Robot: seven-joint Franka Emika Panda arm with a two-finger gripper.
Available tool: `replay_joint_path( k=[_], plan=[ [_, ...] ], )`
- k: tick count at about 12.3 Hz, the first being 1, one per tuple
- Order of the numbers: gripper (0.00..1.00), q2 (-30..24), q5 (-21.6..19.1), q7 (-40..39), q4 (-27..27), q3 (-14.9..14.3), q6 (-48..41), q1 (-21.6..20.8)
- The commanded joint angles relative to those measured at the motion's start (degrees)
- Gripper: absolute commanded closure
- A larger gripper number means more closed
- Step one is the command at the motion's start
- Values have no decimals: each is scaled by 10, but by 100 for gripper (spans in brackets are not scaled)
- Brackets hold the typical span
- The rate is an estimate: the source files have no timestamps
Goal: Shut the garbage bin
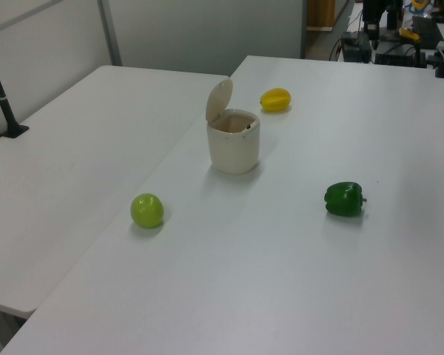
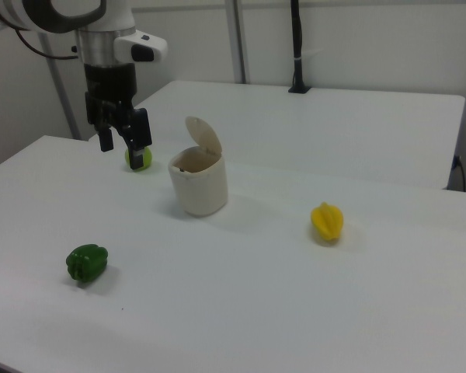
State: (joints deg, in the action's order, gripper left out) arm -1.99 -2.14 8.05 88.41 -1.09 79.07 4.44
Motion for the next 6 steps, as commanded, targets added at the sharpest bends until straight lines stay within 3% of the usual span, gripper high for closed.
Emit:
replay_joint_path(
  k=[1,6],
  plan=[
    [0,0,-36,-6,3,-1,7,-5],
    [0,2,-43,-2,4,1,35,-6]
  ],
)
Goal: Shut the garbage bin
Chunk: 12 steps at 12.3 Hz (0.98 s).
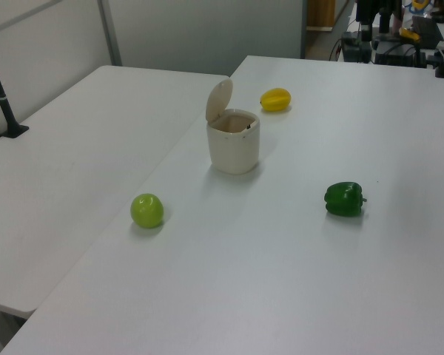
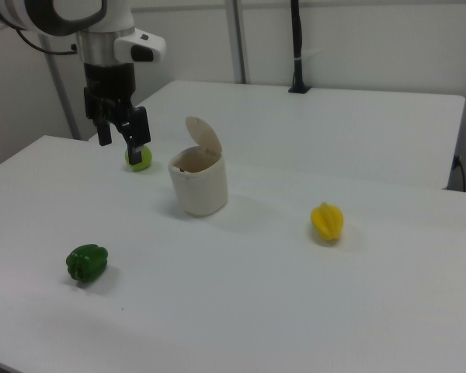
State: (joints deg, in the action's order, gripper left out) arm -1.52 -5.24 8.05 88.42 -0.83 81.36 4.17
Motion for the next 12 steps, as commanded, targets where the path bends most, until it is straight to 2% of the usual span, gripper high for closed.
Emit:
replay_joint_path(
  k=[1,4,6,9,12],
  plan=[
    [0,-2,-13,-1,4,-2,12,-3],
    [6,-2,-13,0,4,-2,10,-4],
    [29,-2,-16,-1,4,-1,10,-4],
    [76,-2,-56,-11,5,-2,12,0],
    [100,-2,-62,-13,4,-5,19,2]
  ],
)
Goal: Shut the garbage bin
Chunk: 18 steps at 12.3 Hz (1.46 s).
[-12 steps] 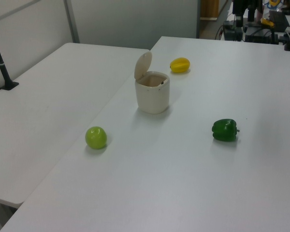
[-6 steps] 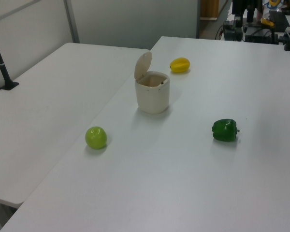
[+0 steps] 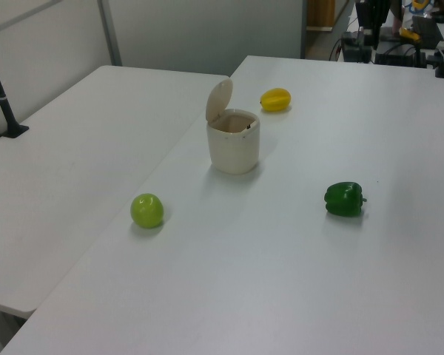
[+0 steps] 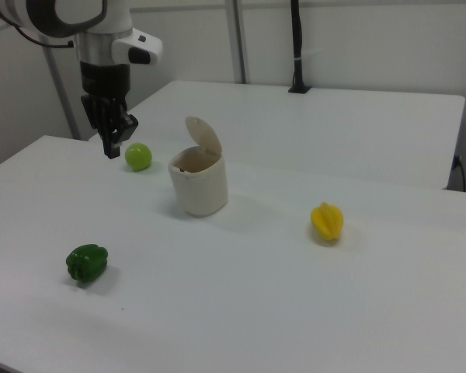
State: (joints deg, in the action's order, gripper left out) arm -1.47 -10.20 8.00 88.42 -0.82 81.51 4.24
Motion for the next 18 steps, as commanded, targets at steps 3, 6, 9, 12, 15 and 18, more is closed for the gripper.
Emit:
replay_joint_path(
  k=[3,6,9,12,15,18],
  plan=[
    [100,3,-16,-10,4,-6,64,9],
    [100,8,-51,-9,5,-7,110,17],
    [100,39,-82,-2,3,-6,207,16],
    [100,75,-98,-1,3,-1,330,10],
    [100,86,-86,-11,3,3,475,-7],
    [100,108,-70,-38,3,2,613,-23]
  ],
)
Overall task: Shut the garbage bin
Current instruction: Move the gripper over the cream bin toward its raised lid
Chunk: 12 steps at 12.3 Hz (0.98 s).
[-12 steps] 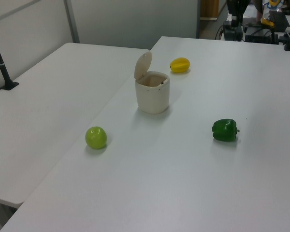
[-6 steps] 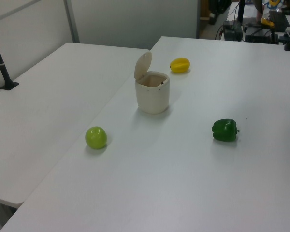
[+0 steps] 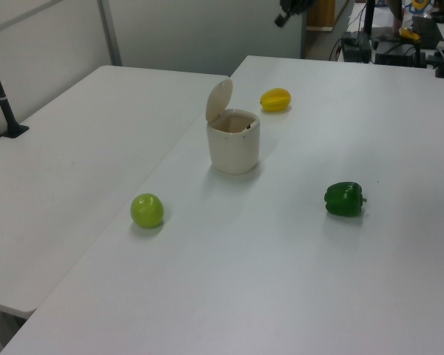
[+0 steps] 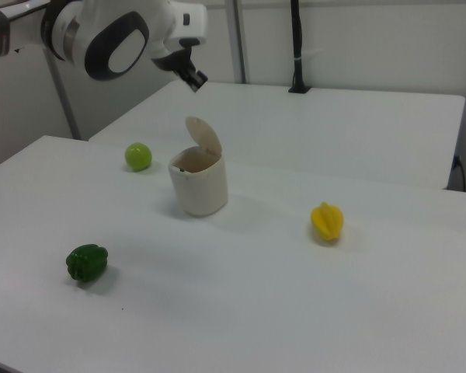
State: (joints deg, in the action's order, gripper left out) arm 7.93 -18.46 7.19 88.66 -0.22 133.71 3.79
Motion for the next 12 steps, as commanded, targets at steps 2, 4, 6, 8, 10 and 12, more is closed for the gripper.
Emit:
replay_joint_path(
  k=[2,4,6,8,10,12],
  plan=[
    [100,48,35,-38,0,-4,173,-47],
    [100,81,51,-37,-1,-4,219,-66],
    [100,120,56,-34,-22,-5,270,-82],
    [100,140,60,-34,-36,-7,280,-84],
    [100,153,73,-34,-44,-7,280,-84],
    [100,161,80,-34,-45,-7,281,-84]
  ],
)
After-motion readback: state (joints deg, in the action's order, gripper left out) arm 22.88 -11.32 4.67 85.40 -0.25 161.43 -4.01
